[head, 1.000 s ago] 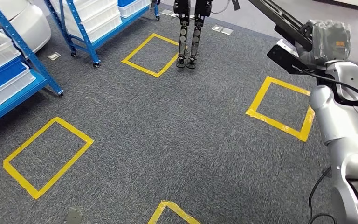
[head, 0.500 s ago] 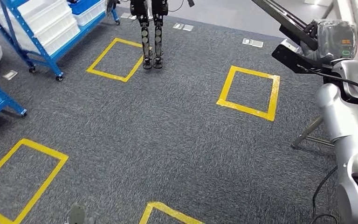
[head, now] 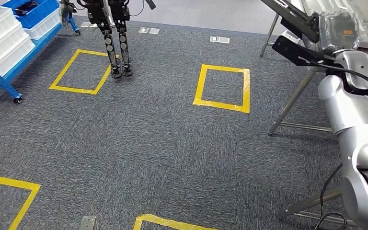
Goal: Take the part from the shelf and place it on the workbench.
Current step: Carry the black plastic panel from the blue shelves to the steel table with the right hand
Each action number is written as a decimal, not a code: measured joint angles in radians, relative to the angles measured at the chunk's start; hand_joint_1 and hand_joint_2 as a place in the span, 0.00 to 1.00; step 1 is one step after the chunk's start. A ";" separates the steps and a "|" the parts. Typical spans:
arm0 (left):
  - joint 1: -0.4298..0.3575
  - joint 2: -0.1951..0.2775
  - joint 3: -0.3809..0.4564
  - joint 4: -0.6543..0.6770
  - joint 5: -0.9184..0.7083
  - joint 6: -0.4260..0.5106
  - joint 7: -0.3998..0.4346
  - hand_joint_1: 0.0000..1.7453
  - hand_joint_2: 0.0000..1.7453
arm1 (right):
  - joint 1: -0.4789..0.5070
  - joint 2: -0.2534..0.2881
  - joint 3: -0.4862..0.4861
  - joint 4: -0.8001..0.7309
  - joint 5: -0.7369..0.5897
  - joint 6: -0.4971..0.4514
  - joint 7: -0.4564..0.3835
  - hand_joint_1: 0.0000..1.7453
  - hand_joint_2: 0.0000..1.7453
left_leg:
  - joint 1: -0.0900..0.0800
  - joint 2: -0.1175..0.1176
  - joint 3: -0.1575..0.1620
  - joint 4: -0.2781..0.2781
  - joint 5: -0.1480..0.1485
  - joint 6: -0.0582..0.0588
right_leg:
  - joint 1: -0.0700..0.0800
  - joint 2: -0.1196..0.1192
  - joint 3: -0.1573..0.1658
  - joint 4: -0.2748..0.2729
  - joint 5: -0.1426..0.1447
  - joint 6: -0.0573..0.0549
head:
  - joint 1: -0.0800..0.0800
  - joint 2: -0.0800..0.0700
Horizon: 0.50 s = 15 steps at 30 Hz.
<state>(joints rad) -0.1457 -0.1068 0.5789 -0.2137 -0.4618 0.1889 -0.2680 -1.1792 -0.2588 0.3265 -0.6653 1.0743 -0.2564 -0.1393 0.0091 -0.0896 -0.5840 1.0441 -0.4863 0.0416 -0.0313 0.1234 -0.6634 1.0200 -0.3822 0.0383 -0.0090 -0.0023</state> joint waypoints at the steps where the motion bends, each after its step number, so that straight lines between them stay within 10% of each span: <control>1: 0.004 0.000 -0.004 0.002 -0.011 -0.044 0.045 0.00 1.00 | -0.005 0.003 0.002 0.007 -0.001 -0.001 0.000 0.91 1.00 | -0.004 0.015 0.002 -0.005 0.004 0.002 | -0.002 0.013 -0.003 -0.005 0.006 0.008 | 0.000 0.000; 4: 0.015 -0.001 -0.027 0.005 -0.041 -0.133 0.122 0.00 1.00 | -0.010 0.008 0.007 0.023 -0.001 -0.005 0.000 0.91 1.00 | -0.005 0.058 0.009 -0.031 0.026 0.021 | 0.004 -0.045 -0.031 0.026 -0.011 0.014 | 0.002 0.000; 6: 0.022 -0.001 -0.037 0.006 -0.047 -0.145 0.133 0.00 1.00 | -0.012 0.014 0.011 0.031 -0.001 -0.009 0.000 0.91 1.00 | -0.008 0.085 0.007 -0.038 0.033 0.028 | 0.009 -0.102 -0.085 0.141 -0.067 0.004 | 0.005 0.000; 9: 0.031 0.000 -0.046 0.007 -0.051 -0.151 0.140 0.00 1.00 | -0.005 0.020 0.016 0.043 -0.002 -0.012 0.000 0.91 1.00 | -0.010 0.126 0.003 -0.037 0.033 0.029 | 0.009 -0.111 -0.129 0.268 -0.108 0.009 | 0.006 0.000; 12: 0.032 0.001 -0.053 0.007 -0.052 -0.154 0.141 0.00 1.00 | -0.006 0.021 0.020 0.050 -0.002 -0.012 0.000 0.91 1.00 | -0.014 0.164 0.002 -0.035 0.031 0.026 | 0.012 -0.151 -0.022 0.105 -0.062 0.024 | 0.007 0.000; 15: 0.031 0.001 -0.056 0.007 -0.053 -0.155 0.142 0.00 1.00 | -0.015 0.027 0.024 0.051 -0.003 -0.012 0.000 0.91 1.00 | -0.026 0.198 0.000 -0.030 0.025 0.015 | 0.025 -0.191 0.049 -0.019 -0.035 0.010 | 0.006 0.000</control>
<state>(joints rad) -0.1143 -0.1057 0.5234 -0.2065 -0.5148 0.0343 -0.1263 -1.1946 -0.2322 0.3502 -0.6141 1.0712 -0.2689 -0.1391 -0.0170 0.1082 -0.5840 1.0141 -0.4609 0.0570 -0.0059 -0.0676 -0.6149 1.0012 -0.4171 0.0481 -0.0032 -0.0023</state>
